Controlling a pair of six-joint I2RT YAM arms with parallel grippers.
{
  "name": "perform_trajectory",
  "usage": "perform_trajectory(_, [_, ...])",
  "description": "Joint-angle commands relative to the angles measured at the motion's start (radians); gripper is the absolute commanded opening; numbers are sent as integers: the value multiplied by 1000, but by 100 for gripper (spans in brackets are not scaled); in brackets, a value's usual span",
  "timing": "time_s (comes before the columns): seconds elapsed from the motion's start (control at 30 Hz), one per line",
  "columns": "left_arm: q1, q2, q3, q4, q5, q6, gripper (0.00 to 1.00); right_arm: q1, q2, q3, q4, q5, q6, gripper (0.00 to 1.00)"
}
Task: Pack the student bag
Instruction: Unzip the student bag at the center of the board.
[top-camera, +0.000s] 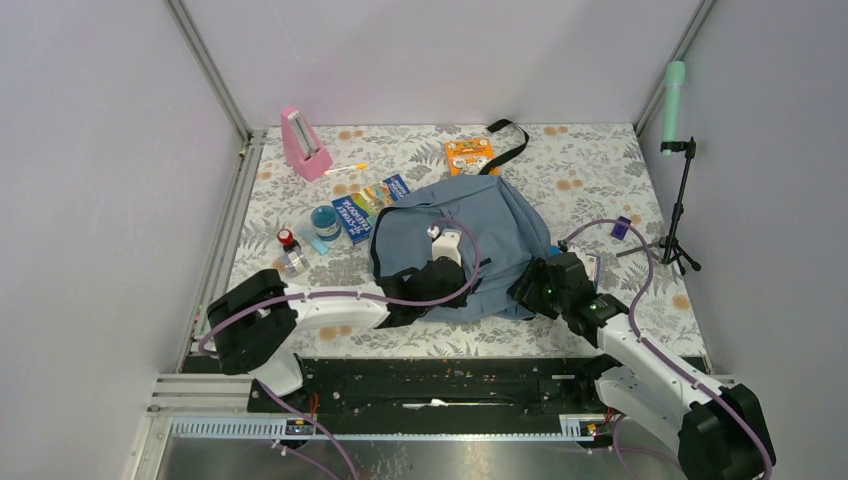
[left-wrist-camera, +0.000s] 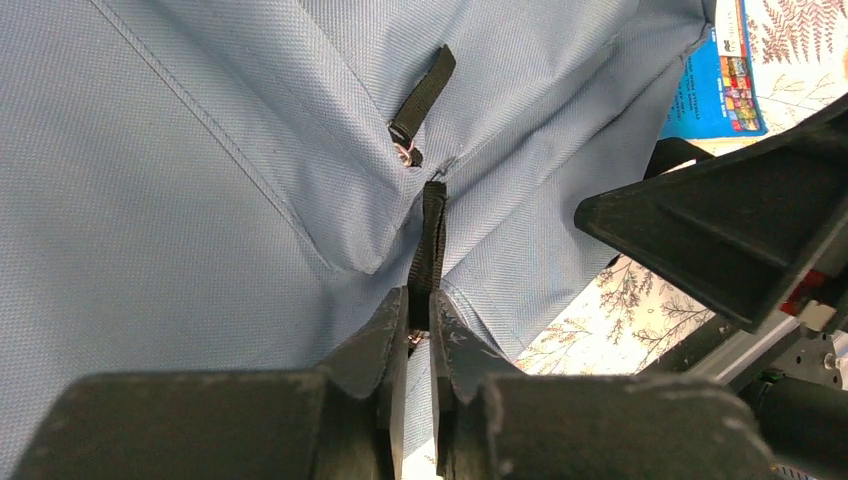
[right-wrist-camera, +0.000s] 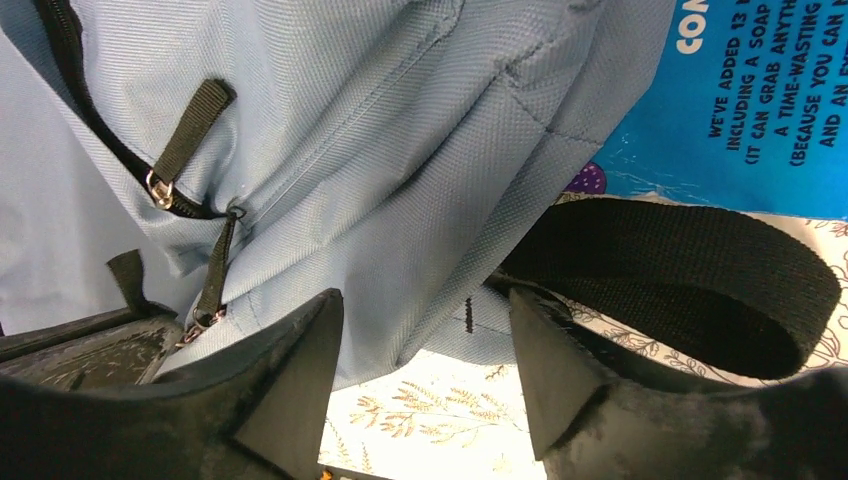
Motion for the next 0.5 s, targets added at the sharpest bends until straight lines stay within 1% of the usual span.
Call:
perform_trajectory(0.0, [0, -53, -12, 85, -44, -11, 0, 6, 7, -23, 103, 9, 61, 62])
perform_trajectory(0.03, [0, -57, -18, 88, -48, -11, 0, 6, -3, -28, 110, 26, 63, 55])
perform_trajectory(0.13, [0, -75, -40, 96, -73, -9, 0, 6, -51, -38, 112, 85, 61, 16])
perform_trajectory(0.17, [0, -82, -49, 99, -84, -8, 0, 6, -66, -41, 108, 106, 58, 6])
perform_trajectory(0.2, [0, -92, -58, 105, -94, -7, 0, 6, -80, -41, 100, 124, 55, 0])
perform_trajectory(0.47, [0, -142, -122, 134, -189, -6, 0, 6, -153, -57, 48, 173, 36, 0])
